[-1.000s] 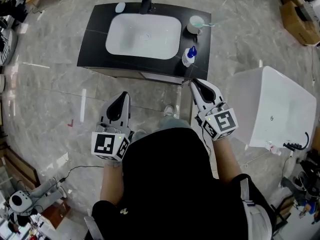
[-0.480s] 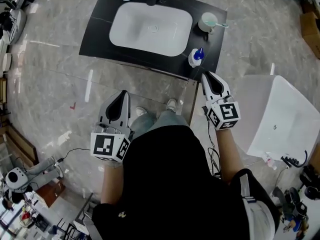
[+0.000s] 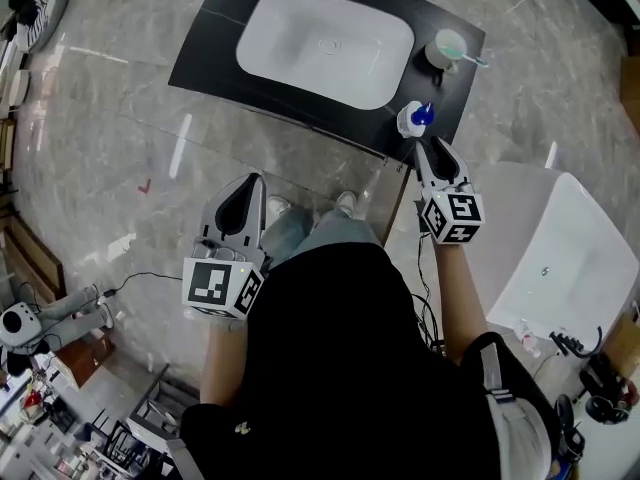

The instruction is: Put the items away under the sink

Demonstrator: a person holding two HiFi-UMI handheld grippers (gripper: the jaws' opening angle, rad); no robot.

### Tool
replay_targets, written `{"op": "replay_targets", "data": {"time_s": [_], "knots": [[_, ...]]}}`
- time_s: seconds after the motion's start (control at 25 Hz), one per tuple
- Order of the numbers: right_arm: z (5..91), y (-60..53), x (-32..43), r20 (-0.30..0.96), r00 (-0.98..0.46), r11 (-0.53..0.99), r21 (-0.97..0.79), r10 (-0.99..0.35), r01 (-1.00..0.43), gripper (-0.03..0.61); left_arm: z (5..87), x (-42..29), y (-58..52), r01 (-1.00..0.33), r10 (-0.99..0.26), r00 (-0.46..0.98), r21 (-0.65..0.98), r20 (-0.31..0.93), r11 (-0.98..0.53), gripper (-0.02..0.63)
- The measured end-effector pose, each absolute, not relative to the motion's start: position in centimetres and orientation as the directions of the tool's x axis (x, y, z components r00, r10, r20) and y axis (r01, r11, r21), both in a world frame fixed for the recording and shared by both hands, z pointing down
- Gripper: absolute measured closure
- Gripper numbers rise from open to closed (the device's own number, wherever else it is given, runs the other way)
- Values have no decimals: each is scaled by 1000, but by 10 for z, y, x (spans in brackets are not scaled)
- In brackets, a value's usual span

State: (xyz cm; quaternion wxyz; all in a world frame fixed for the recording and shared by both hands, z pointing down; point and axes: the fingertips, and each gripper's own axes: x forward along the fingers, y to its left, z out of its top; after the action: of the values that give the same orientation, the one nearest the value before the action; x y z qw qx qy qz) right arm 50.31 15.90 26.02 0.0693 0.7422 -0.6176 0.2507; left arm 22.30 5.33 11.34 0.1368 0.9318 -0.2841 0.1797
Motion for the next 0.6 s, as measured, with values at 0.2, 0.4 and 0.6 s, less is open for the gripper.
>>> {"op": "replay_targets", "data": {"time_s": [0.2, 0.4, 0.6], "knots": [[286, 149, 509, 511, 131, -260, -190, -850, -947, 388, 122, 217, 48, -610, -508, 753, 155, 418, -777, 592], [303, 135, 514, 545, 157, -284, -157, -824, -946, 360, 125, 205, 48, -644, -538, 729, 157, 422, -749, 592], [320, 122, 517, 577, 173, -313, -152, -798, -937, 359, 128, 188, 45, -684, -570, 699, 171, 431, -709, 592]]}}
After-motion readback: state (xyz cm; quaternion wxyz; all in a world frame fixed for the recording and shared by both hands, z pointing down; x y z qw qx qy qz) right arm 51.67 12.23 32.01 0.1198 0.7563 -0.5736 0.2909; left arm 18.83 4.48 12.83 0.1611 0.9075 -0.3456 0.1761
